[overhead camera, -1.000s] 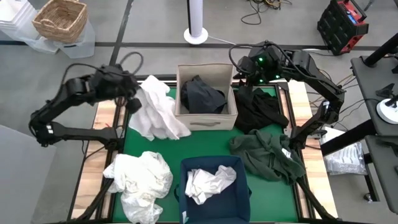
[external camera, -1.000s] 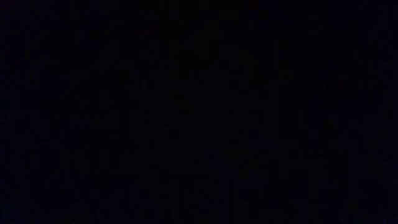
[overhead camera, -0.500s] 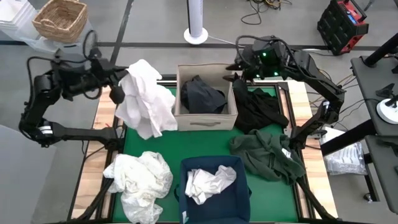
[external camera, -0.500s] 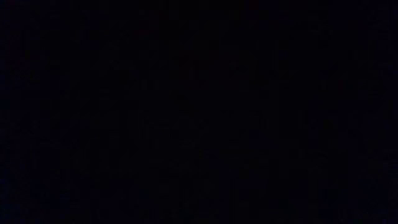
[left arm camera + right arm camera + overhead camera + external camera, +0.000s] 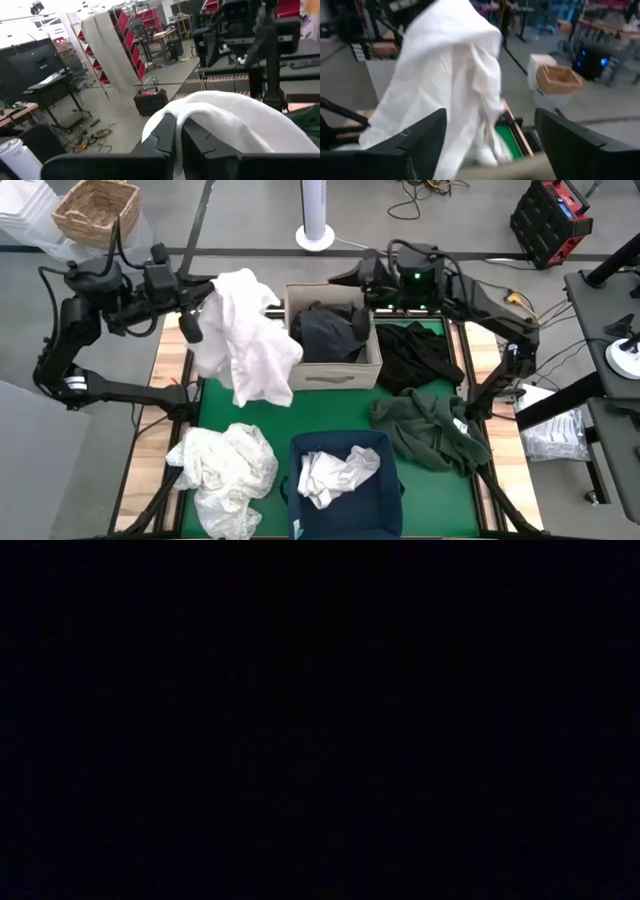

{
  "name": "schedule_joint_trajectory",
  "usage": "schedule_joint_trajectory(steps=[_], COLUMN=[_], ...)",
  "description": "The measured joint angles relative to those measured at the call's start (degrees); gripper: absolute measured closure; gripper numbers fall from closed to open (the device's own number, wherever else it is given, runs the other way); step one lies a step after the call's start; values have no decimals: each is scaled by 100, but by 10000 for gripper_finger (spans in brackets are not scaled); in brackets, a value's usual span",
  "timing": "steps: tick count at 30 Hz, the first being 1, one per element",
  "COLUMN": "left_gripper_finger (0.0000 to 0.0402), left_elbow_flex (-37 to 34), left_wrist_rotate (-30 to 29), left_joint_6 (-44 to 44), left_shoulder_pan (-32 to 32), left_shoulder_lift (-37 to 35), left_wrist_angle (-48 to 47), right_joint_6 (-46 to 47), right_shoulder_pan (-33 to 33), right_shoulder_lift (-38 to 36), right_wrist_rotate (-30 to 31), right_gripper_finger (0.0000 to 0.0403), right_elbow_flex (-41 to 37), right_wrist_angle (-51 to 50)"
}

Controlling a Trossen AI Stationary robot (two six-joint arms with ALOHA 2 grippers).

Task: Sort clothes
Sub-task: Put the white polo shirt into the blue laundry bin

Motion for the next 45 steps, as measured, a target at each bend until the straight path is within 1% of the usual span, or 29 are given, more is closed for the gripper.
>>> schedule_joint_trajectory(steps=[6,11,19,21,24,27,30,35,37,40,43,45], left_gripper_finger=[401,401,401,401,401,401,401,401,401,401,401,401], left_elbow_flex=[0,-2,-2,-2,-4,-4,-4,-4,-4,-4,-4,-7], left_wrist_rotate=[11,11,98,143,181,331,356,361,360,378,490,494], left_joint_6=[-10,-31,-141,-141,-139,-141,-141,-154,-215,-268,-268,-268], left_shoulder_pan=[-129,-214,-390,-456,-580,-669,-776,-925,-970,-1028,-1078,-1107], left_shoulder_lift=[304,482,763,850,964,1039,1114,1254,1306,1420,1531,1575], left_wrist_angle=[534,1046,1249,1306,1505,1875,2164,2289,2300,2436,2660,2764], right_joint_6=[2,226,583,641,754,767,766,686,643,616,617,695], right_shoulder_pan=[206,313,383,388,411,439,495,531,529,525,533,533], right_shoulder_lift=[293,524,888,971,1091,1225,1336,1408,1428,1445,1484,1502], right_wrist_rotate=[0,0,-18,-150,-160,-260,-298,-313,-310,-311,-326,-419], right_gripper_finger=[62,43,41,41,41,41,41,42,47,71,108,139], right_elbow_flex=[0,0,0,27,60,61,61,61,57,57,59,59], right_wrist_angle=[603,1278,2214,2255,2298,2366,2539,2714,2818,2998,3022,3012])
